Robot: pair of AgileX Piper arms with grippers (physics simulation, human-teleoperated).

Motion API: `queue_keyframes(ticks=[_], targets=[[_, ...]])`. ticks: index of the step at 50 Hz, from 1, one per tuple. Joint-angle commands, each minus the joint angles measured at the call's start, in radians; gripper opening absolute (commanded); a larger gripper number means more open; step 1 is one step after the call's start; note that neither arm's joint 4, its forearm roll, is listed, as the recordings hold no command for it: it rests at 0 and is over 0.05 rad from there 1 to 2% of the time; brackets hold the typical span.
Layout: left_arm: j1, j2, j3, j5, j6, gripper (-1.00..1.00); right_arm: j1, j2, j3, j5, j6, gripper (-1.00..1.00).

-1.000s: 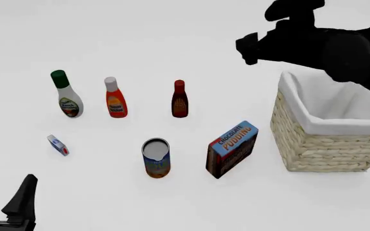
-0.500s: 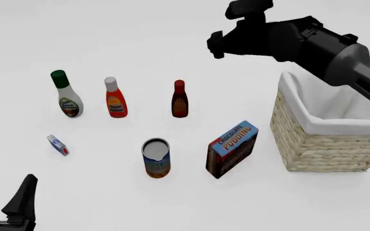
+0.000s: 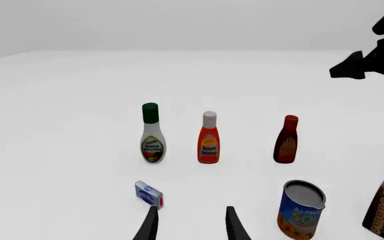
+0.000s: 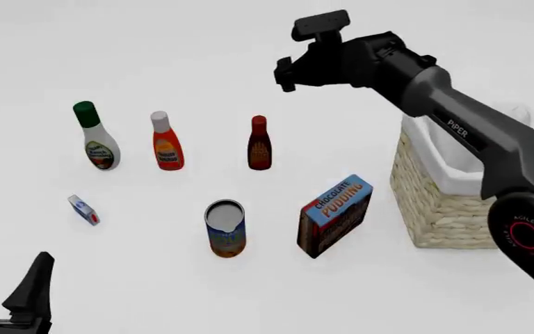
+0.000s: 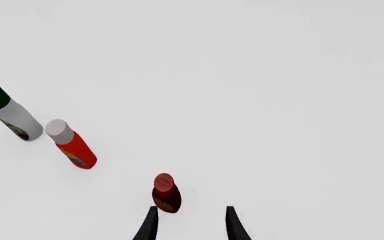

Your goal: Pick the bbq sauce and place it in the basket.

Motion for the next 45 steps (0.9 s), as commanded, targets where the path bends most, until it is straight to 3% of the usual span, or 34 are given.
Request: queue_keyframes(ticks=[1, 25, 45], targets=[[0.000, 0.000, 0.000, 0.000, 0.000, 1.00, 0.019, 0.081, -0.066, 0.019, 0.009, 1.00], [0.000, 0.000, 0.000, 0.000, 0.000, 1.00, 0.054, 0.190, -0.148, 0.039, 0.033, 1.00], [0.000, 0.000, 0.000, 0.000, 0.000, 1.00, 0.065, 0.254, -0.187, 0.018, -0.008, 1.00]])
